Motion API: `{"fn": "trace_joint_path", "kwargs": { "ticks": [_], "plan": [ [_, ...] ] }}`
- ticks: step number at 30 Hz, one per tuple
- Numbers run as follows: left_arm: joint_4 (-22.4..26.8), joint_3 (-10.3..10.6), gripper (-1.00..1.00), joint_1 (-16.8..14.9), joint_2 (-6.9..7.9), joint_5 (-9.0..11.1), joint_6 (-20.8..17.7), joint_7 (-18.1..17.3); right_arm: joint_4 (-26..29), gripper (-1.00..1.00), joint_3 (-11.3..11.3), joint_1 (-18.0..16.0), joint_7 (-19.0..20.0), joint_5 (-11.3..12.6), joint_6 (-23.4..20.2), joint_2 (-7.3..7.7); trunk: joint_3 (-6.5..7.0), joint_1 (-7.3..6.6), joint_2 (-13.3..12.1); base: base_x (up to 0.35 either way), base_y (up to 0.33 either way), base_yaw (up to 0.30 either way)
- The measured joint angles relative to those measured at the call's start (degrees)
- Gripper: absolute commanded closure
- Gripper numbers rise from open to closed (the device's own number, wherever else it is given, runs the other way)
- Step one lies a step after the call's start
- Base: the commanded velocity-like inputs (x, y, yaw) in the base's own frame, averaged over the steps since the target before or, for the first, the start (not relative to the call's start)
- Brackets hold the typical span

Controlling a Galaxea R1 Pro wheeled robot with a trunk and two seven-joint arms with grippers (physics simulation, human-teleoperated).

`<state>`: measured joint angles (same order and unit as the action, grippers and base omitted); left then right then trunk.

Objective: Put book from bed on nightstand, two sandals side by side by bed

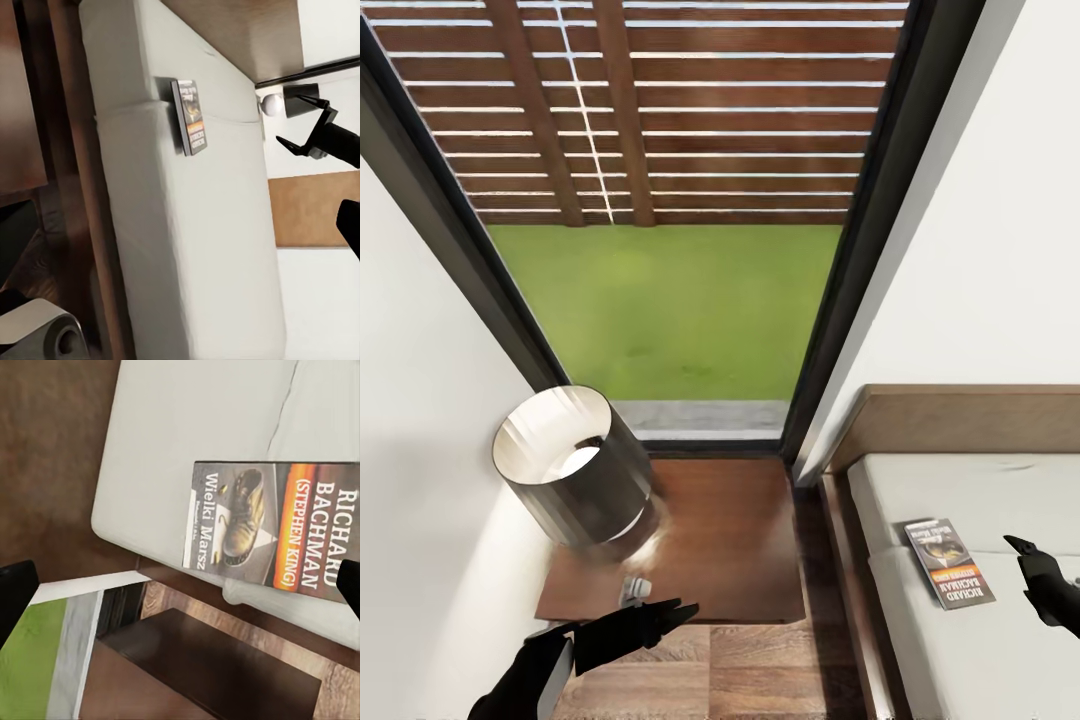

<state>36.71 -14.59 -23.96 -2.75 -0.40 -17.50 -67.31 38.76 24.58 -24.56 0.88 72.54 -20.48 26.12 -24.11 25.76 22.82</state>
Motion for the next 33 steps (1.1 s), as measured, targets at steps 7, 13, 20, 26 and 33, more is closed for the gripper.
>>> {"fn": "trace_joint_path", "kwargs": {
  "ticks": [7, 13, 20, 26, 33],
  "plan": [
    [0.0, 0.0, -1.00, 0.0, -0.04, 0.0, 0.0, 0.0, 0.0, -1.00, 0.0, 0.0, 0.0, 0.0, 0.0, -0.01, -0.63, 0.00, 0.0, 0.000, 0.000, 0.000],
    [0.0, 0.0, -1.00, 0.0, -0.07, 0.0, 0.0, 0.0, 0.0, -1.00, 0.0, 0.0, 0.0, 0.0, 0.0, -0.01, -1.17, 0.00, 0.0, 0.000, 0.000, 0.000],
    [0.0, 0.0, -1.00, 0.0, -0.08, 0.0, 0.0, 0.0, 0.0, -1.00, 0.0, 0.0, 0.0, 0.0, 0.0, -0.01, -1.80, 0.00, 0.0, 0.000, 0.000, 0.000],
    [0.0, 0.0, -1.00, 0.0, -0.09, 0.0, 0.0, 0.0, 0.0, -1.00, 0.0, 0.0, 0.1, 0.0, 0.0, -0.01, -2.35, 0.00, 0.0, 0.000, 0.000, 0.000],
    [0.0, 0.0, -1.00, 0.0, -0.09, 0.0, 0.0, 0.0, 0.0, -1.00, 0.0, 0.0, 0.1, 0.0, 0.0, -0.01, -2.98, 0.00, 0.0, 0.000, 0.000, 0.000]
  ]
}}
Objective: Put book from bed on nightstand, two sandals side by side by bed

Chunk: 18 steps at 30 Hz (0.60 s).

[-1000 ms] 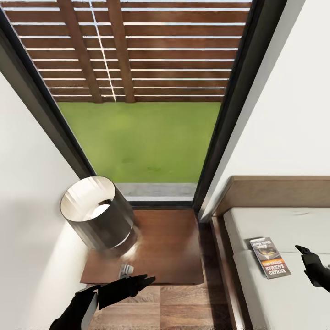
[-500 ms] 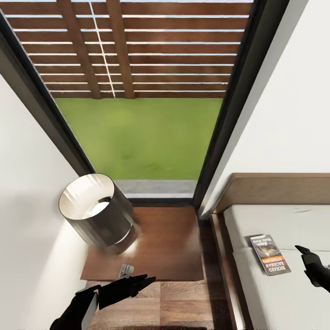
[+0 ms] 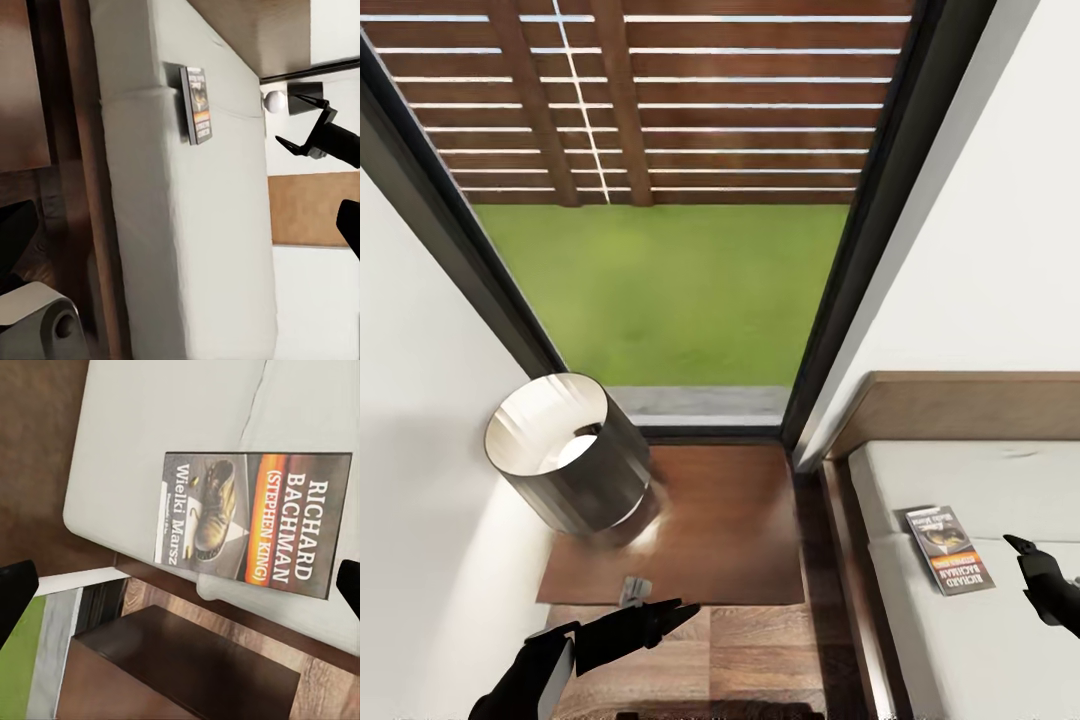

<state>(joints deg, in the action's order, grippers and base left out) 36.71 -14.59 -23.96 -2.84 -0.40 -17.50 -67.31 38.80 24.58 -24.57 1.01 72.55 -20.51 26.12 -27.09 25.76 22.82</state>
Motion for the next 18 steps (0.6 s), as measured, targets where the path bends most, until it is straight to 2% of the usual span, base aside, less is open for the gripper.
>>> {"fn": "trace_joint_path", "kwargs": {
  "ticks": [18],
  "plan": [
    [0.0, 0.0, -1.00, 0.0, 0.00, 0.0, 0.1, 0.1, 5.7, -1.00, -0.1, 0.0, 0.2, 0.2, -0.4, 0.02, -1.63, 0.00, 0.0, 0.000, 0.000, 0.000]
  ]
}}
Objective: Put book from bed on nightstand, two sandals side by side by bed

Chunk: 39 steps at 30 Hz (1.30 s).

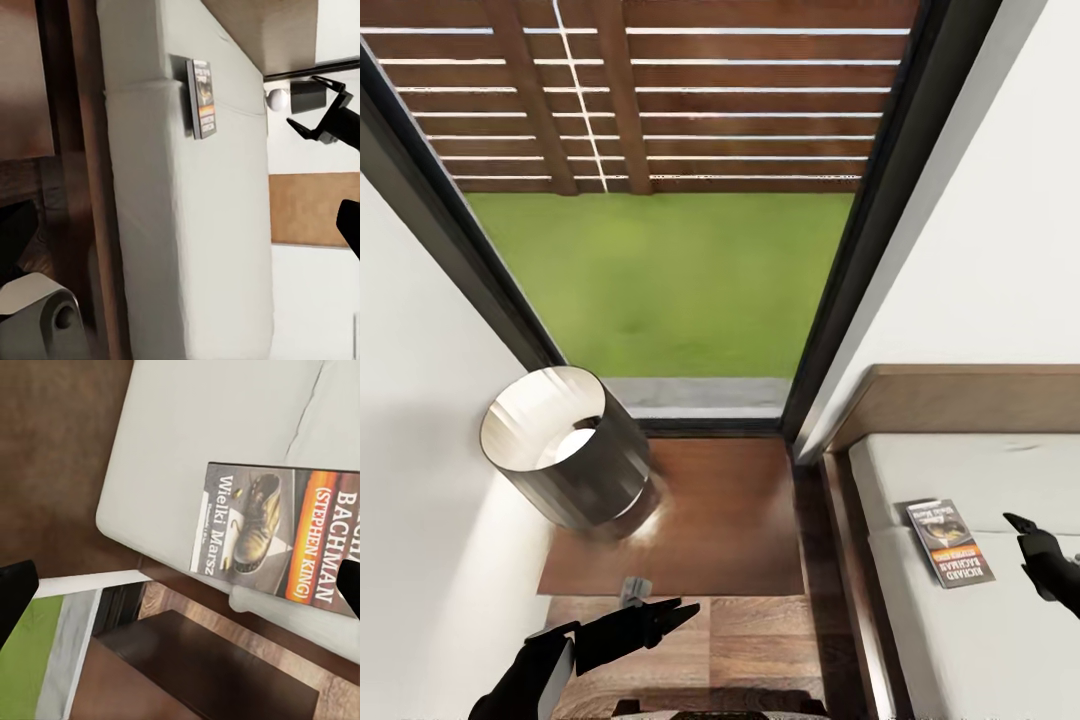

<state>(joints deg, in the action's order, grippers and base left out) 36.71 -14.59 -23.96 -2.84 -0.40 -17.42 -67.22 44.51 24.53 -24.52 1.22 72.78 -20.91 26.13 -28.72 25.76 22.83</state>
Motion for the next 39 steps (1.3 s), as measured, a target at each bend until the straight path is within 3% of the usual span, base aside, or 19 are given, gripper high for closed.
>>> {"fn": "trace_joint_path", "kwargs": {
  "ticks": [29, 39],
  "plan": [
    [0.0, 0.0, -1.00, 0.0, 0.00, 0.0, 0.0, 0.0, 1.3, -1.00, 0.0, 0.1, 0.2, 0.0, 0.0, 0.01, -2.62, 0.00, 0.0, 0.000, 0.000, 0.000],
    [0.0, 0.0, -1.00, 0.0, 0.00, 0.0, 0.0, 0.0, 3.7, -1.00, 0.1, 0.3, 4.7, 0.0, 0.0, 0.03, -3.53, 0.00, 0.0, 0.000, 0.000, 0.000]
  ]
}}
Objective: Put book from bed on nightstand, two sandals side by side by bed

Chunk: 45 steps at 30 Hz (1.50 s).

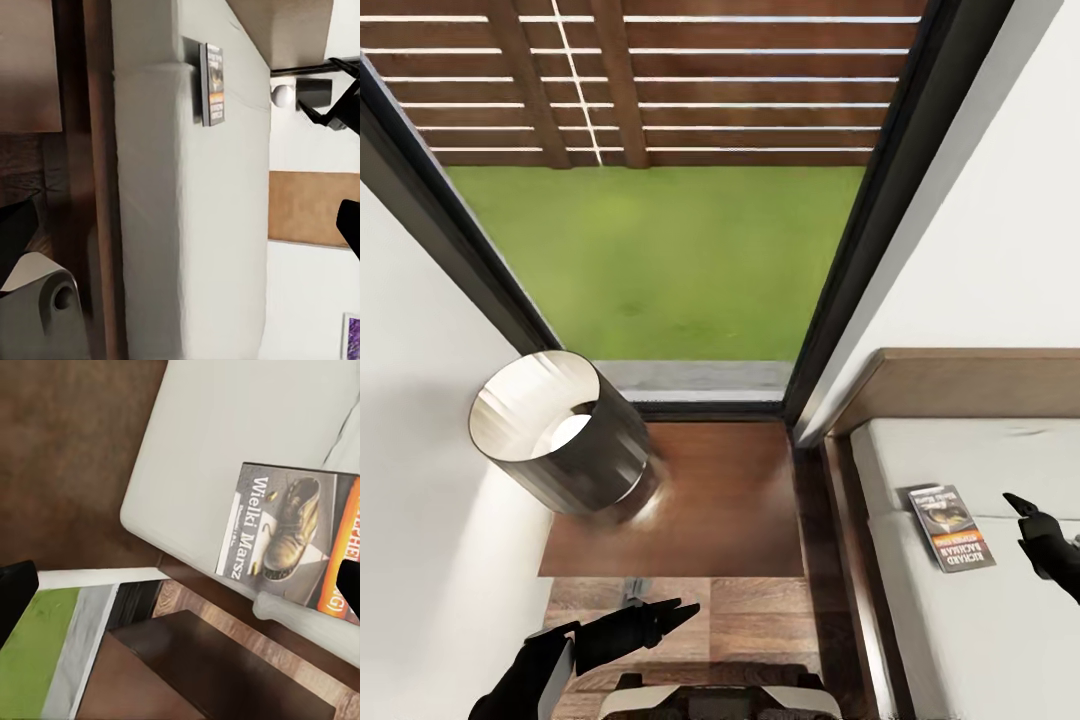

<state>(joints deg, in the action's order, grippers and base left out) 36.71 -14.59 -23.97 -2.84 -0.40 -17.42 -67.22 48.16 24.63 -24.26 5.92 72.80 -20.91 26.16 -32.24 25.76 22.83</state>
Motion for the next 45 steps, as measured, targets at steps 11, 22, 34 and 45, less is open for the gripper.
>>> {"fn": "trace_joint_path", "kwargs": {
  "ticks": [11, 22, 34, 45],
  "plan": [
    [0.0, 0.0, -1.00, 0.0, 0.00, 0.0, 0.0, 0.0, 0.0, -1.00, 0.0, 0.0, 0.5, 0.0, 0.0, -0.05, -0.99, 0.00, 0.0, 0.000, 0.000, 0.000],
    [0.0, 0.0, -1.00, 0.0, 0.00, 0.0, 0.0, 0.0, 0.0, -1.00, 0.0, 0.0, 0.6, -0.1, 0.0, -0.05, -1.99, 0.00, 0.0, 0.000, 0.000, 0.000],
    [0.0, 0.0, -1.00, 0.0, 0.00, 0.0, 0.0, 0.0, 0.0, -1.00, 0.0, 0.0, 0.6, -0.1, 0.0, -0.05, -3.07, 0.00, 0.0, 0.000, 0.000, 0.000],
    [0.0, 0.0, -1.00, 0.0, 0.00, 0.0, 0.0, 0.0, 0.0, -1.00, 0.0, 0.0, 0.6, -0.1, 0.1, -0.05, -4.07, 0.00, 0.0, 0.000, 0.000, 0.000]
  ]
}}
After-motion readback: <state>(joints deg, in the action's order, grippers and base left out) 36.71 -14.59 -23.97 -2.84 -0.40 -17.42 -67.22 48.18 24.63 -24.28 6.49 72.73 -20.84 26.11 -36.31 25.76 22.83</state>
